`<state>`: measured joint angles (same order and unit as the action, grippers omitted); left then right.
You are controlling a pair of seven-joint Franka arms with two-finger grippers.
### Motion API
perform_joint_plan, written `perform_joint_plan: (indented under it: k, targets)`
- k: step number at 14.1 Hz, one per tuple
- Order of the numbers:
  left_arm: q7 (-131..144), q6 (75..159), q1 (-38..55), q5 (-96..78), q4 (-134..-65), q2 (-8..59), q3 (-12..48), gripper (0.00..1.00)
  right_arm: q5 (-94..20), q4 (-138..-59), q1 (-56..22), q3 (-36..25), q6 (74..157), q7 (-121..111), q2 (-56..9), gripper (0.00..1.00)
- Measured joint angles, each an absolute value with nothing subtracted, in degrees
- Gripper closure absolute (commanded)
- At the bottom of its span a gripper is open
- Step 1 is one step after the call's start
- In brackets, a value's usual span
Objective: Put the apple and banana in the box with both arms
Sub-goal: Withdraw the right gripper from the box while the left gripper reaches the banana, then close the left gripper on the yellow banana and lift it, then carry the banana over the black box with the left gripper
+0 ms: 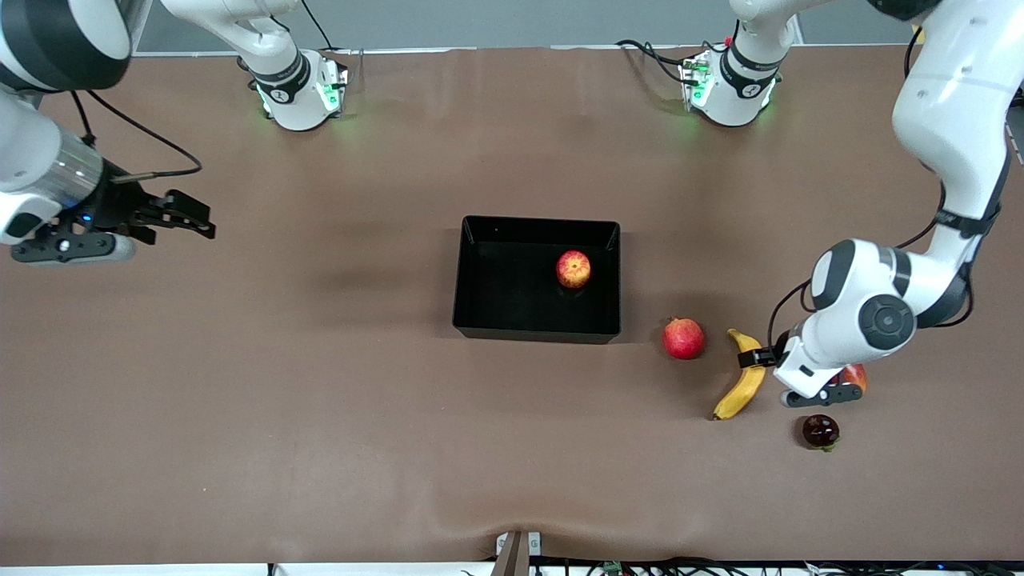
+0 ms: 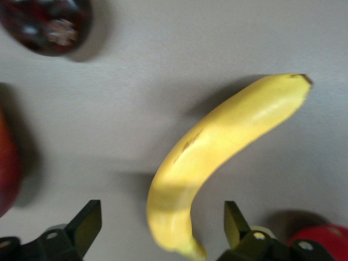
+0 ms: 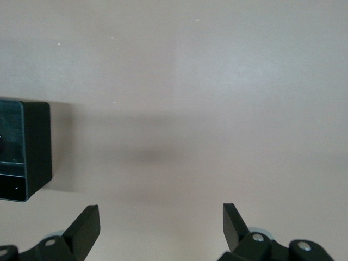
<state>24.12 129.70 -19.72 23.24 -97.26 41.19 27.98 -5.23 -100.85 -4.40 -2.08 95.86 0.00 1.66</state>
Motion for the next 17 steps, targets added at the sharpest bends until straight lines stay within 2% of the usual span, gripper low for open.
perform_joint_plan:
  k: [1, 3, 4, 10, 14, 17]
  targets:
    - [24.0, 130.5, -19.7, 23.3, -97.2, 42.3, 28.0, 0.37, -4.9, -100.6, -4.1, -2.1, 94.8, 0.0, 2.1, 0.0]
    - [23.9, 130.9, -19.7, 23.3, -97.2, 43.4, 28.1, 0.97, -4.3, -100.2, -3.8, -2.2, 92.8, 0.0, 3.8, 0.0]
    - [23.9, 130.9, -19.7, 23.3, -97.2, 43.5, 28.1, 1.0, -4.1, -100.2, -3.3, -2.2, 91.6, 0.0, 4.8, 0.0]
    - [23.8, 128.1, -20.0, 23.4, -96.0, 40.3, 29.5, 1.0, -3.5, -98.4, 0.1, -2.6, 90.1, 0.0, 6.7, 0.0]
    - [25.0, 116.9, -20.1, 22.6, -95.7, 31.1, 36.9, 1.0, -3.0, -95.9, 0.4, -2.6, 90.1, -0.1, 6.7, 0.0]
    - [31.3, 114.3, -19.8, 17.8, -95.9, 25.7, 42.9, 1.0, -2.4, -95.8, 0.4, -2.6, 90.1, -0.1, 6.6, 0.0]
